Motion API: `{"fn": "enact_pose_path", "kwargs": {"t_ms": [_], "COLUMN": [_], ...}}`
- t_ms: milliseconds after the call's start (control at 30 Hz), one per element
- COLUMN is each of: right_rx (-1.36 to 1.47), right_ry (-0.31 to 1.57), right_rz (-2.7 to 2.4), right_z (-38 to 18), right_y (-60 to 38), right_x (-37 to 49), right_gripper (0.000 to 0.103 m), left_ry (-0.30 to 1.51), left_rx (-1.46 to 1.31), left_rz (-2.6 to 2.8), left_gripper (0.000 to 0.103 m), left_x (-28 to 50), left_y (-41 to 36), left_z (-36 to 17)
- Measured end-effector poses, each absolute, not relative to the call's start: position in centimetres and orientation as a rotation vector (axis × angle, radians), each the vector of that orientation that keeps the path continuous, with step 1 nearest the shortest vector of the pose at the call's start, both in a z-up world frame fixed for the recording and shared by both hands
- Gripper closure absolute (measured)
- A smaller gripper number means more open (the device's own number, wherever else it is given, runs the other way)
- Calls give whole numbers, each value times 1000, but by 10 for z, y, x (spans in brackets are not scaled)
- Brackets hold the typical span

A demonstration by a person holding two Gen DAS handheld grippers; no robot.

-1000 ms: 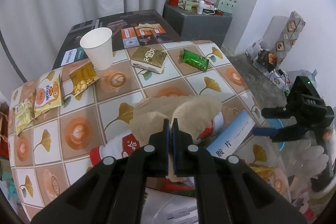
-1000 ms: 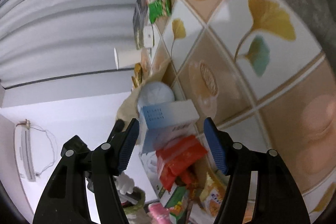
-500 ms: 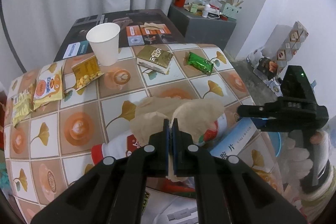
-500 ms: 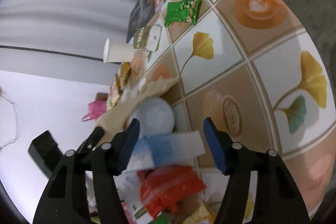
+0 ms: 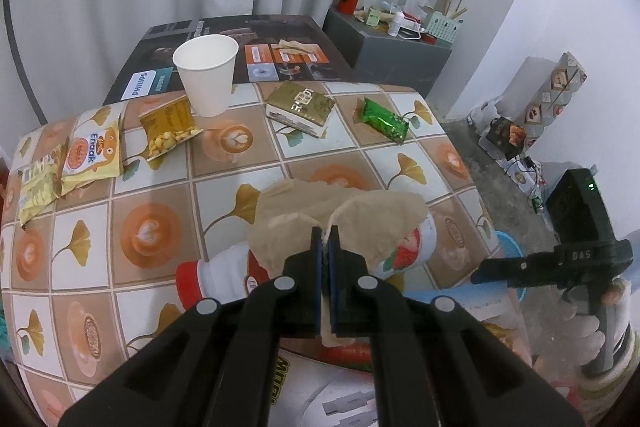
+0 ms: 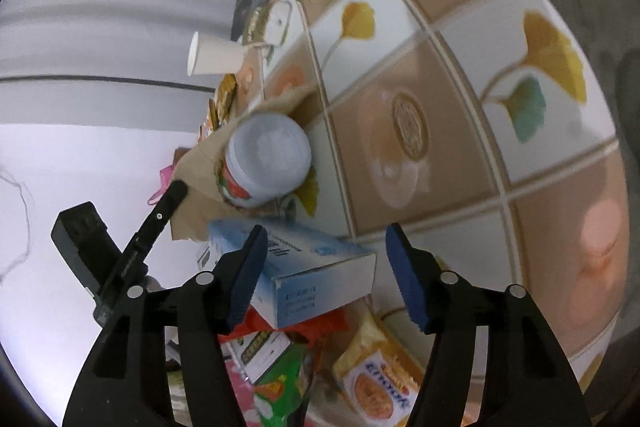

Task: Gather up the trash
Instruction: 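Hold the brown paper in the left gripper while the right gripper grasps the blue-white medicine box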

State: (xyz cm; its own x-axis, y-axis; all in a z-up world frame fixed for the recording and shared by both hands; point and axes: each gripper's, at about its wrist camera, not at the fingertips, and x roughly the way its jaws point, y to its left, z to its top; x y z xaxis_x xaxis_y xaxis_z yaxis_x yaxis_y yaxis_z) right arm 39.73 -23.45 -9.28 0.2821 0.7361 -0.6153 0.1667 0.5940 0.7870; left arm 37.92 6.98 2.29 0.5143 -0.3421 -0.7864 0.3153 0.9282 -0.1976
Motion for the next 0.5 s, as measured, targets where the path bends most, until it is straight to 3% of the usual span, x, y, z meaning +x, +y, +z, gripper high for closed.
{"fn": "enact_pose_path", "kwargs": {"t_ms": [167,333,500], "right_rx": [802,413,97], "right_ry": [1114,873,824], "right_rz": [526,597,676], "right_z": [-68,-24,-20], "right_y": [-237,-217,-187], "right_x": [388,362,345], "right_gripper": [42,35,35], "left_ry": [957,962,955], "left_rx": [-21,-16,-18], "left_rz": [-395,-385,-385], "left_gripper": [101,101,101], "left_x": [376,379,380], "left_y": [71,73,71], "left_z": [22,22,25]}}
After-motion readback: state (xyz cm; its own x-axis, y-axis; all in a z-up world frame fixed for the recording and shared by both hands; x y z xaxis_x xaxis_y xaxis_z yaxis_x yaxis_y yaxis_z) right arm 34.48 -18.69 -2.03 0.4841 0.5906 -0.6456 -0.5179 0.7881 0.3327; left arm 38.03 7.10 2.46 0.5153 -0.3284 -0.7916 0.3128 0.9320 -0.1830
